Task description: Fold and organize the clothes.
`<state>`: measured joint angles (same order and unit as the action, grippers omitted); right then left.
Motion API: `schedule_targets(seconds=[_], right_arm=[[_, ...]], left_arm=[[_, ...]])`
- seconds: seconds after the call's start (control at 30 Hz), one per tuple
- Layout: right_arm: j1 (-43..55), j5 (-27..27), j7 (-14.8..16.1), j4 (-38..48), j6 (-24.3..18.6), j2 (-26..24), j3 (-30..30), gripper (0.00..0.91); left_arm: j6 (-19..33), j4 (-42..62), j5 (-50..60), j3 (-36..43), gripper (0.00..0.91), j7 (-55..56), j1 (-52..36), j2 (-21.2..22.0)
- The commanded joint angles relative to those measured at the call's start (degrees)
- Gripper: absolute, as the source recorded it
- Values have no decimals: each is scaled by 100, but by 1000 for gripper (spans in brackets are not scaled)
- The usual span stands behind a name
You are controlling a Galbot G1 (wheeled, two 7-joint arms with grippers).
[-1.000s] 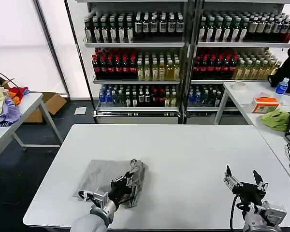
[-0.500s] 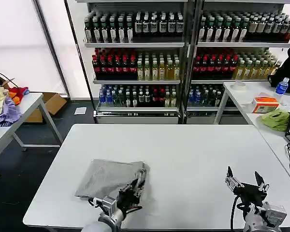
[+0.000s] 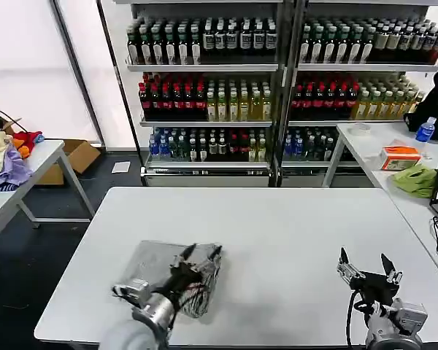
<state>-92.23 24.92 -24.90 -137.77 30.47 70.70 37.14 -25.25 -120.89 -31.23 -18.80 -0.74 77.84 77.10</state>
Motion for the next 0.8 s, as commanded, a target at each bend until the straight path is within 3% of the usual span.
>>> schedule_targets(seconds=[0.03,0.2,0.57,0.8], right_arm=[[302,11,1,142,38,-233,-222,907],[476,-35,5,292,37,-212,-499,907],[545,-40,12,346,51,-179,-616,907],[453,-30,27,386,20,-192,-491,907]], left_arm=[[-67,139,749,-1940,907,-50,487,-1148],[-49,419,948,-2293,907,-154,757,-1192],[-60,760,1141,-2053,907,-267,676,-923],[19,-81,1037,-2136,907,-435,1153,-1124]])
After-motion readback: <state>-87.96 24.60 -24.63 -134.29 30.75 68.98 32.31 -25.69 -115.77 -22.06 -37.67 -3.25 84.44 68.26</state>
